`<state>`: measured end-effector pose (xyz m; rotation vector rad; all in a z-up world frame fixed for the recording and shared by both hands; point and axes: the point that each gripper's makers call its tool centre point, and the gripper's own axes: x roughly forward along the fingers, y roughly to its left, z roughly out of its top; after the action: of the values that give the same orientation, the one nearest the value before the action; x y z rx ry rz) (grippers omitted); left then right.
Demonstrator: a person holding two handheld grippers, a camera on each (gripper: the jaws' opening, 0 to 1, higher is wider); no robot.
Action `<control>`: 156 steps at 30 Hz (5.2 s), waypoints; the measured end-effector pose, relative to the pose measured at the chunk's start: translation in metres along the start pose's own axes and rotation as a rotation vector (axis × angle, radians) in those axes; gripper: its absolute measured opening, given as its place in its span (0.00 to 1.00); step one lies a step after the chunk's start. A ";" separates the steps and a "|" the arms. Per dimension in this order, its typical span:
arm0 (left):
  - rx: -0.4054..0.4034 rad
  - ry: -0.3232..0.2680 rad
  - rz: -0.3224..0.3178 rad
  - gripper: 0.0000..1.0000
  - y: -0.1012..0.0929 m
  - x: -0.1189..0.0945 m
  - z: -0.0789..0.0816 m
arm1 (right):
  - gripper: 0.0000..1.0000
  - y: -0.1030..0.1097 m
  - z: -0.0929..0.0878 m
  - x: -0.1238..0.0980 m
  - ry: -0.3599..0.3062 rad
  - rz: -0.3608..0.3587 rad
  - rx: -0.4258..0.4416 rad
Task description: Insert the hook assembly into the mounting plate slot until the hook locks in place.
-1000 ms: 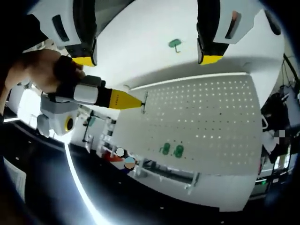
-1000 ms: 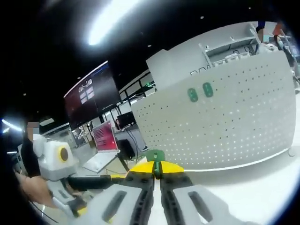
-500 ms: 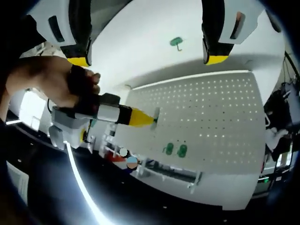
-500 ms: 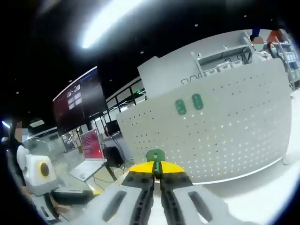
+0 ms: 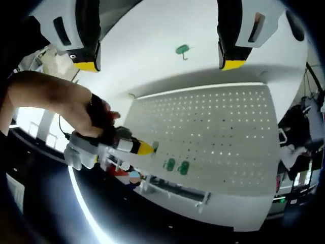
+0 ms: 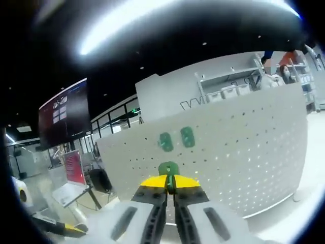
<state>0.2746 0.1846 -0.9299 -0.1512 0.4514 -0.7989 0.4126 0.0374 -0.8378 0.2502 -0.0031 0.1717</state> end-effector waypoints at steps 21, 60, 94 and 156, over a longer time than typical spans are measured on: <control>-0.034 0.010 0.002 0.94 0.014 0.005 0.001 | 0.00 -0.048 0.041 0.052 -0.071 -0.078 -0.060; -0.077 0.021 0.051 0.92 0.030 0.001 -0.010 | 0.00 -0.067 0.048 0.075 -0.108 -0.211 -0.095; -0.124 0.070 0.011 0.92 0.016 -0.010 -0.024 | 0.22 -0.049 0.082 0.021 -0.087 -0.107 -0.088; -0.119 0.354 0.060 0.99 0.008 -0.041 -0.108 | 0.44 0.007 -0.211 -0.171 0.866 0.359 -0.155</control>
<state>0.2073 0.2236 -1.0155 -0.1056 0.8345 -0.7412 0.2395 0.0674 -1.0443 0.0027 0.7992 0.6240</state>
